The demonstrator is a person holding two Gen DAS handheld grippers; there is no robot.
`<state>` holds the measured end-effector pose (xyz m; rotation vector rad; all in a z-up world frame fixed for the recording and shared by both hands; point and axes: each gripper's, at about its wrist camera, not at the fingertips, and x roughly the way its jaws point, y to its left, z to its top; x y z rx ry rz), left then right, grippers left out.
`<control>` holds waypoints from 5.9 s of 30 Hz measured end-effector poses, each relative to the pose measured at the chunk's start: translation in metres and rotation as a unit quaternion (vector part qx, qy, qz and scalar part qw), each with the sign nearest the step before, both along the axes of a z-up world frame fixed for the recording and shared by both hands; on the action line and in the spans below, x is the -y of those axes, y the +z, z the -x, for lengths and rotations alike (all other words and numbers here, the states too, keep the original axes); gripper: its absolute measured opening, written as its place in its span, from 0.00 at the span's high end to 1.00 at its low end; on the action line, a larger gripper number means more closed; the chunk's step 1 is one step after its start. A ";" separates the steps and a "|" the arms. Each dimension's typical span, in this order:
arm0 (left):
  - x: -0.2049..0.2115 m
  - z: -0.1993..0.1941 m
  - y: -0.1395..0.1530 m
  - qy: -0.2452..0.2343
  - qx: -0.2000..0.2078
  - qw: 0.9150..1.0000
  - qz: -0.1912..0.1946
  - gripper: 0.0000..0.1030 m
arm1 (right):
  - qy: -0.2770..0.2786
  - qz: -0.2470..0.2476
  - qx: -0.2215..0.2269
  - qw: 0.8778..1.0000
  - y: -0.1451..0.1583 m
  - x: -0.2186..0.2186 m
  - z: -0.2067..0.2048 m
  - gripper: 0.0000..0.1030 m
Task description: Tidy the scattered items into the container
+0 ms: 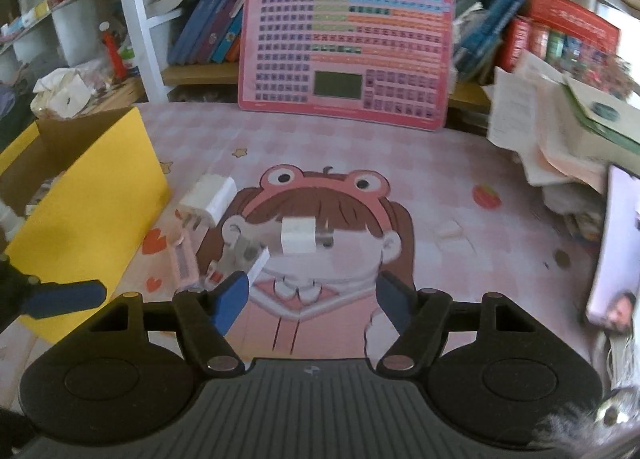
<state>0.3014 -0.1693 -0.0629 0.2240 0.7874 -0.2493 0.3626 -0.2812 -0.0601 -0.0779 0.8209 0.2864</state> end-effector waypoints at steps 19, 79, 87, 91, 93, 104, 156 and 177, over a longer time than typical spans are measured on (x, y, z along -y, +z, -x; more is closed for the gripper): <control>0.023 -0.075 -0.037 0.044 -0.015 0.998 -0.031 0.53 | 0.033 -0.023 -0.032 0.999 -0.039 -0.013 -0.082 0.40; -0.022 0.004 0.016 0.035 -0.035 0.994 0.096 0.73 | -0.044 -0.044 -0.039 0.997 -0.006 0.029 0.051 0.59; -0.053 0.053 0.030 0.014 -0.035 0.991 0.130 0.73 | -0.045 -0.035 -0.044 0.997 0.004 0.005 0.101 0.59; -0.070 0.071 0.030 0.015 -0.038 0.990 0.136 0.73 | -0.041 -0.027 -0.050 0.998 0.004 -0.012 0.124 0.59; -0.079 0.079 0.033 0.018 -0.032 0.990 0.139 0.73 | -0.038 -0.023 -0.051 0.998 0.004 -0.021 0.135 0.59; -0.133 0.139 0.041 0.040 -0.021 0.987 0.155 0.73 | -0.010 -0.015 -0.040 0.999 0.011 -0.079 0.190 0.59; -0.287 0.242 0.056 0.153 0.055 0.969 0.187 0.73 | 0.160 0.032 0.013 0.987 0.033 -0.247 0.282 0.59; -0.296 0.181 0.063 0.148 0.071 0.966 0.198 0.73 | 0.120 0.014 0.029 0.992 0.051 -0.234 0.211 0.59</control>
